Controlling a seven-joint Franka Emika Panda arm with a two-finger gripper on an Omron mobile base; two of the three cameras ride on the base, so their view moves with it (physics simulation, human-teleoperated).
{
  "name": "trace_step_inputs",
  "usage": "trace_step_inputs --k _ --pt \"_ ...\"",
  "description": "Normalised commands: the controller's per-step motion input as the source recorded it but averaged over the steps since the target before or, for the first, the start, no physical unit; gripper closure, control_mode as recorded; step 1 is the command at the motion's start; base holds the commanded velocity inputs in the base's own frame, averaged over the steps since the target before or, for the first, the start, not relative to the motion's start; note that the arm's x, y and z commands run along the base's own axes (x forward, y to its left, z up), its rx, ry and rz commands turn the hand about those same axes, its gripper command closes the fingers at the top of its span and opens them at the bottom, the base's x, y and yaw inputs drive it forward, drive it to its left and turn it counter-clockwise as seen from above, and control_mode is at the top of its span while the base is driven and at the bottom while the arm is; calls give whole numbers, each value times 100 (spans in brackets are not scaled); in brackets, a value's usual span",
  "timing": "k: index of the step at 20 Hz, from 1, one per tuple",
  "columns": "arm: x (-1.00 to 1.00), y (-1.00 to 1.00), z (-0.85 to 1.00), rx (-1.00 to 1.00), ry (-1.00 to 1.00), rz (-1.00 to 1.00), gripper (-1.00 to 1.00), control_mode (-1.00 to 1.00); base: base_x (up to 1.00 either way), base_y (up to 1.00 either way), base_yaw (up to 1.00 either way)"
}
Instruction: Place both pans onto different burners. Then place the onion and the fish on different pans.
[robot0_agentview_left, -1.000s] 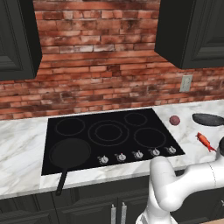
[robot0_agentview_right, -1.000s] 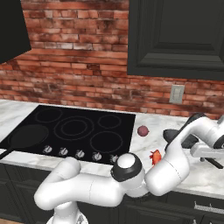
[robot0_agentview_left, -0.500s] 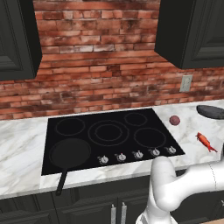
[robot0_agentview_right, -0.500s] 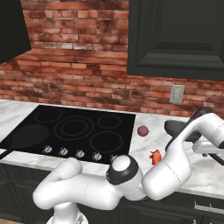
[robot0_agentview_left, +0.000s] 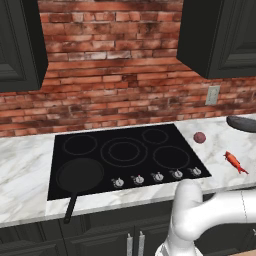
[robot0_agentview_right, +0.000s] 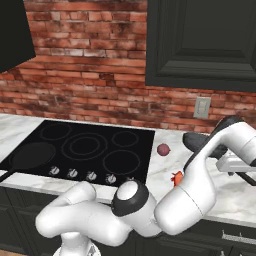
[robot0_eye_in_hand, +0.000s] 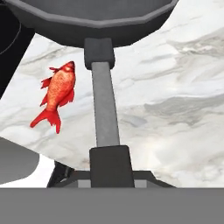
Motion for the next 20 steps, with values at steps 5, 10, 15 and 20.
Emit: trace_step_inputs --k 5,10,15,20 --pt "-80 70 37 -7 0 0 100 -100 0 0 0" --pt "-67 89 25 -11 0 0 100 -100 0 0 0" --pt "-16 100 15 -16 -1 0 100 -100 0 0 0" --pt "33 100 2 -17 -5 -1 100 -100 0 0 0"
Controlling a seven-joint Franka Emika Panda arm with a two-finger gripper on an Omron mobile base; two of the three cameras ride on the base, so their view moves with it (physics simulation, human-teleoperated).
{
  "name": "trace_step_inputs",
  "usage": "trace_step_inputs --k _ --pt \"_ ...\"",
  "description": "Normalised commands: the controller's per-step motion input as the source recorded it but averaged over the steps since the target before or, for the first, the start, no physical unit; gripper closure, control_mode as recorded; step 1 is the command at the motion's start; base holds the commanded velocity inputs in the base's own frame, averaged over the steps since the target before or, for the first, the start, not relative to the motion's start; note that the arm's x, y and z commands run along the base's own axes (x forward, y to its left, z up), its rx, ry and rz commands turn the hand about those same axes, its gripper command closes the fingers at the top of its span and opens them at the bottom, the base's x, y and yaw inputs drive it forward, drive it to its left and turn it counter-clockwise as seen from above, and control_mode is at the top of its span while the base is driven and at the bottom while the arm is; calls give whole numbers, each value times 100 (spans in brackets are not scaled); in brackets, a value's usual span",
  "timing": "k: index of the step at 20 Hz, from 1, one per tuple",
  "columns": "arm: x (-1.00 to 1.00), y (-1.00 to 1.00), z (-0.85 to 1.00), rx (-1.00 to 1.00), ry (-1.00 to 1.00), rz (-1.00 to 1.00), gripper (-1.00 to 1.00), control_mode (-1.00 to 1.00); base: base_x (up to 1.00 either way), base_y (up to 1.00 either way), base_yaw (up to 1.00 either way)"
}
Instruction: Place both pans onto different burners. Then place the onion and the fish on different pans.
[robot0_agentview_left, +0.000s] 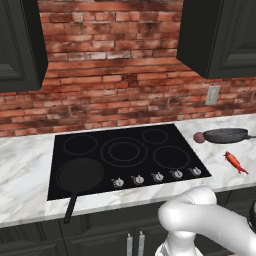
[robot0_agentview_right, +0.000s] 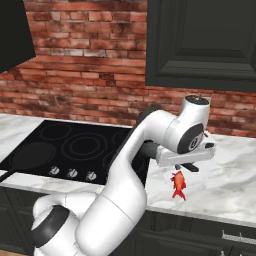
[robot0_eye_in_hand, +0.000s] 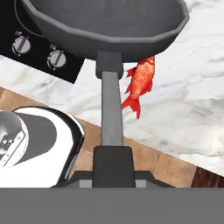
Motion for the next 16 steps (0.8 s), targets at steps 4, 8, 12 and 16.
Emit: trace_step_inputs --k 4,8,12,16 --pt "52 77 0 -14 -15 0 100 -100 0 0 0" --pt "55 56 0 -9 -17 0 100 -100 0 0 0" --pt "46 13 -6 -1 -2 14 100 -100 0 0 0" --pt "44 0 -3 0 0 32 100 -100 0 0 0"
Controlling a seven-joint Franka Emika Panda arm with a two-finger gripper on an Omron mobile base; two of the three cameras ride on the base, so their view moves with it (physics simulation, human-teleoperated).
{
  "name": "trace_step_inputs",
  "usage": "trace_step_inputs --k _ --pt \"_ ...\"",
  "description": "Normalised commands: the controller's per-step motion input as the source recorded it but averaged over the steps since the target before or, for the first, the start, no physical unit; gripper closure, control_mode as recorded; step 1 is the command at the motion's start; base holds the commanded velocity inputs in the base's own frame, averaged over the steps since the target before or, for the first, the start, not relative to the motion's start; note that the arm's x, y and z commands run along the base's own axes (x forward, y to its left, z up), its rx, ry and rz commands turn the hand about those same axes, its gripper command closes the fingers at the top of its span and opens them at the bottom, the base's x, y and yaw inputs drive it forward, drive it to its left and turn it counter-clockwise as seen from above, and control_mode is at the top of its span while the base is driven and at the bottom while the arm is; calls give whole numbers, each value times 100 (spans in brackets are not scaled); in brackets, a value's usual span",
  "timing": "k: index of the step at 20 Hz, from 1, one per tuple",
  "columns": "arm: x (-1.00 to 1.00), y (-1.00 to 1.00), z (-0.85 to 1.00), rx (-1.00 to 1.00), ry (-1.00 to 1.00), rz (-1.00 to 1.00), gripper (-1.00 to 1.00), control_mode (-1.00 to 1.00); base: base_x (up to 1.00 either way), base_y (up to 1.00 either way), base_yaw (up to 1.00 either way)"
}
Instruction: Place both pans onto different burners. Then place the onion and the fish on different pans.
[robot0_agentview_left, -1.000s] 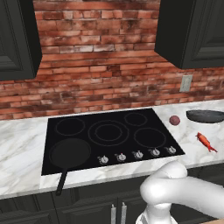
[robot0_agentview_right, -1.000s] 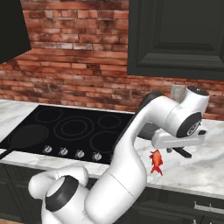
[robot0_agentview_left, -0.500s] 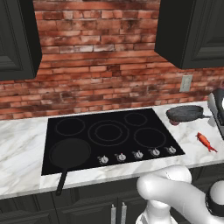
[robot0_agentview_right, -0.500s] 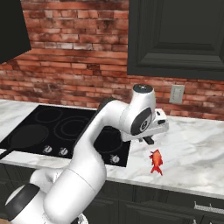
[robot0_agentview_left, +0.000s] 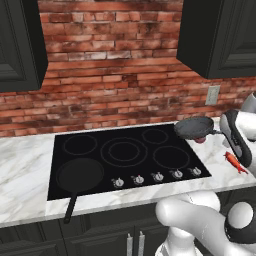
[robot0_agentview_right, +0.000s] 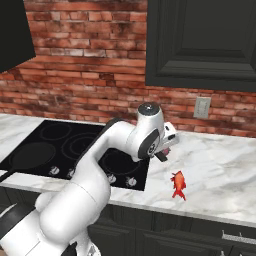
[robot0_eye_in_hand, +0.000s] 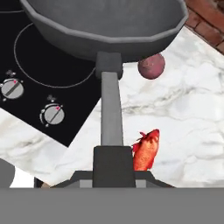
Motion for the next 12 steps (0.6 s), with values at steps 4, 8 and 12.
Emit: trace_step_inputs --k 4,8,12 --pt "33 0 0 0 0 36 100 -100 0 0 0" --pt "11 3 -4 0 3 30 100 -100 0 0 0" --pt "0 21 -12 -1 11 21 100 -100 0 0 0"
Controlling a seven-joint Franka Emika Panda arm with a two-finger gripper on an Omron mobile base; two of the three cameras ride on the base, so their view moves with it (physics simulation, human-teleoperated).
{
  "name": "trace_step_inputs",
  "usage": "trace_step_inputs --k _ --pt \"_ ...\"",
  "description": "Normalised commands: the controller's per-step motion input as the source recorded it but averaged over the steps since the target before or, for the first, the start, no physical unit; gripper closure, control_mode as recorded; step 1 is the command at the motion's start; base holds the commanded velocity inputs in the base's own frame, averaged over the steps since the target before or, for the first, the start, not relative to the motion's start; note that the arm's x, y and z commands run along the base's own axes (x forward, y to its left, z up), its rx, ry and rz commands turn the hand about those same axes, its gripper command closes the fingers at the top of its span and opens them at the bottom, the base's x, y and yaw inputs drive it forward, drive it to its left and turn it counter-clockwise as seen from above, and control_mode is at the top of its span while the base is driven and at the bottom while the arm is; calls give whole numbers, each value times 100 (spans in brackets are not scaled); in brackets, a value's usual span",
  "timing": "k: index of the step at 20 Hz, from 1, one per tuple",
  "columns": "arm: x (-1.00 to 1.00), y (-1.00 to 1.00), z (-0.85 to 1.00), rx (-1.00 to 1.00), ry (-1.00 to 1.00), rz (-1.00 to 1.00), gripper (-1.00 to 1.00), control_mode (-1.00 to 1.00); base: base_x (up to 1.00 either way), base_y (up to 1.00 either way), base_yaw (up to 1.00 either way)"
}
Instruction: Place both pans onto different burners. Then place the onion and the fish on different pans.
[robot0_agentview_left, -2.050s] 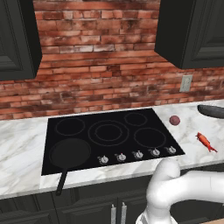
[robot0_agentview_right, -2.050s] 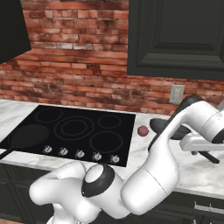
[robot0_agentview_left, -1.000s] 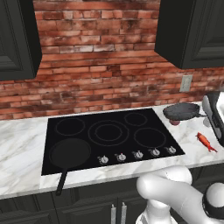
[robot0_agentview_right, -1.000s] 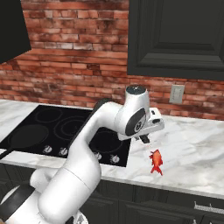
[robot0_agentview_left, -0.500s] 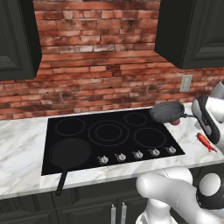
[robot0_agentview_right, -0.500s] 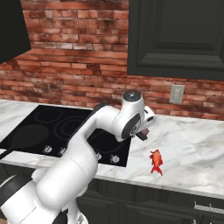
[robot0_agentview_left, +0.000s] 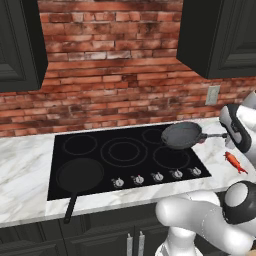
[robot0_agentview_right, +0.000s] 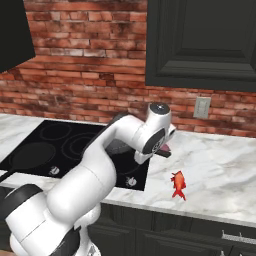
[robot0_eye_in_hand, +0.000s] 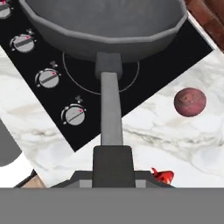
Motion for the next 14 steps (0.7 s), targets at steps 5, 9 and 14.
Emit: trace_step_inputs --k 5,9,14 --pt "6 40 -18 -4 10 16 100 -100 0 0 0" --pt "2 23 -2 -5 7 6 100 -100 0 0 0" --pt "16 1 -18 -5 8 1 100 -100 0 0 0"
